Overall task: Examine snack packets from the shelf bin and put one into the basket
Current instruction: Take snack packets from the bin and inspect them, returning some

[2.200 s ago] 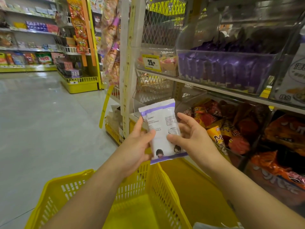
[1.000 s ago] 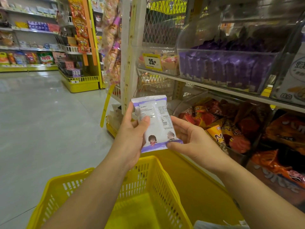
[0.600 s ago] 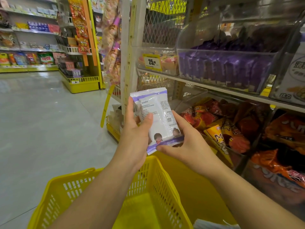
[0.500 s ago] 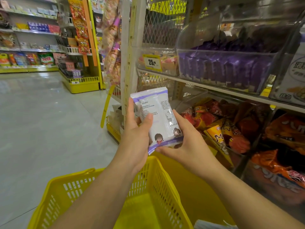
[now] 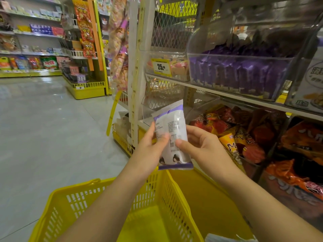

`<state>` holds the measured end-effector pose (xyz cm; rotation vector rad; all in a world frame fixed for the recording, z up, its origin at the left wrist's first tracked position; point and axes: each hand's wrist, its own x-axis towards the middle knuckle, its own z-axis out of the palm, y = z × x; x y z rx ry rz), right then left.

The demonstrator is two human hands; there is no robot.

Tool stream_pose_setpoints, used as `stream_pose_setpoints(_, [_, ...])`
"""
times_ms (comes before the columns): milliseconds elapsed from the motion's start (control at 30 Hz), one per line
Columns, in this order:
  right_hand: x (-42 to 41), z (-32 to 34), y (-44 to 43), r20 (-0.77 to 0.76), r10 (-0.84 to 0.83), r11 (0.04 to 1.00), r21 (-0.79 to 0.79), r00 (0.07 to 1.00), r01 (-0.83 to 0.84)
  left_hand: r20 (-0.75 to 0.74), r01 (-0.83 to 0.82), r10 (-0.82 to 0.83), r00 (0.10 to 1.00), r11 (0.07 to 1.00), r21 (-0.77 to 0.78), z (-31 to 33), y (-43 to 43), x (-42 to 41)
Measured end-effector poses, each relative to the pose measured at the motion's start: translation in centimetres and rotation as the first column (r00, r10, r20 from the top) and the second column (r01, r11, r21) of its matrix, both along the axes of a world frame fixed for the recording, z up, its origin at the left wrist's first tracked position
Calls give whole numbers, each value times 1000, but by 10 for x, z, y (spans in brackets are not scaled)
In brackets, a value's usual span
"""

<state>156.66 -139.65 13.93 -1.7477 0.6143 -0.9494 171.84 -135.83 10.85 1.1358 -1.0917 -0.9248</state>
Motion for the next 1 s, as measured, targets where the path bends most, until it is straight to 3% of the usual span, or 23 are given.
stream_pose_setpoints(67, [2,-2,1,-57,-46,996,-77,997,42,124,-11,6,992,999,36,3,1,1])
stream_pose_setpoints(233, [2,-2,2,-140,-127,976,-192,982,99,183,11,-8,983,1000,-15,3,-4,11])
stream_pose_setpoints(367, [2,-1,5,-210,-166,958,-268,963,107,230,-107,105,967,994,-1,0,-4,14])
stream_pose_setpoints(467, [3,1,9,-256,-178,933,-350,950,80,446,-241,236,863,969,-45,3,-1,17])
stream_pose_setpoints(533, [5,2,12,-279,-185,923,-379,942,69,504,-306,300,810,949,-72,5,1,18])
stream_pose_setpoints(833, [5,4,12,-253,-156,936,-346,955,61,418,-322,335,844,941,-104,5,4,21])
stream_pose_setpoints(1000, [2,4,7,-180,-100,974,-220,978,59,361,-182,195,912,981,-70,0,0,19])
